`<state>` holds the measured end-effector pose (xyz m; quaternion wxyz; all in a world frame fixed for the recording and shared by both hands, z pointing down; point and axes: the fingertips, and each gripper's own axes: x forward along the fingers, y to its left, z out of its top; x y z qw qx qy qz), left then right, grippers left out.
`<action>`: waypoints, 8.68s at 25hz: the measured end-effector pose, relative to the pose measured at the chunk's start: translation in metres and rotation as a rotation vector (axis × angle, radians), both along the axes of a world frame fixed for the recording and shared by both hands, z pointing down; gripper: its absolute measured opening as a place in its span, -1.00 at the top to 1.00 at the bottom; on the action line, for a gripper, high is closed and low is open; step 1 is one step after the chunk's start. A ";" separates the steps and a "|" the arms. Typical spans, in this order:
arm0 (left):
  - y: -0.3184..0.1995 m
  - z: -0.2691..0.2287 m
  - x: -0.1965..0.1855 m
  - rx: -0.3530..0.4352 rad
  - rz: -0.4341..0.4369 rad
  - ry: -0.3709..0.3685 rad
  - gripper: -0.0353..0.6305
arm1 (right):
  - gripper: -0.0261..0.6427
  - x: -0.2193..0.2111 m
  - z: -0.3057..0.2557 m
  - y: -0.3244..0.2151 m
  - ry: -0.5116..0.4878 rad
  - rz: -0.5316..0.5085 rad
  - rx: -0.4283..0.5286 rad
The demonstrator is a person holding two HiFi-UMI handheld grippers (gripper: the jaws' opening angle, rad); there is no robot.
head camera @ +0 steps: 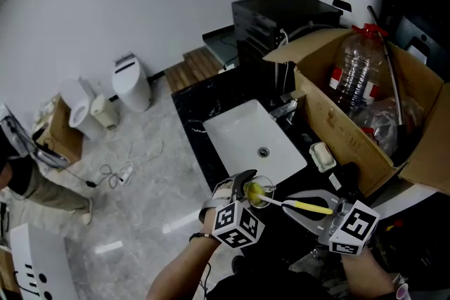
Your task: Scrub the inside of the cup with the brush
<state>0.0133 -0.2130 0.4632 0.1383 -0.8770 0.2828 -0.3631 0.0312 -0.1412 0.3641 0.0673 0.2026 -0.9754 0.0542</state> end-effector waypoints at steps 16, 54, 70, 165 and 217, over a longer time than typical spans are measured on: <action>0.034 0.019 0.021 -0.070 0.178 -0.065 -0.42 | 0.79 0.003 -0.017 -0.012 0.001 0.066 0.129; -0.015 -0.013 -0.033 0.072 -0.100 -0.004 -0.42 | 0.78 0.034 -0.007 -0.017 -0.437 0.094 -0.341; 0.001 0.001 -0.013 0.045 -0.040 -0.038 -0.42 | 0.74 0.005 0.003 -0.018 -0.328 0.103 -0.264; -0.004 -0.005 -0.030 -0.028 -0.094 0.051 -0.42 | 0.80 0.049 -0.043 0.000 -0.261 0.059 -0.079; -0.002 0.119 0.037 -0.323 -0.266 0.419 -0.43 | 0.80 0.181 0.018 -0.031 -0.254 0.325 -0.177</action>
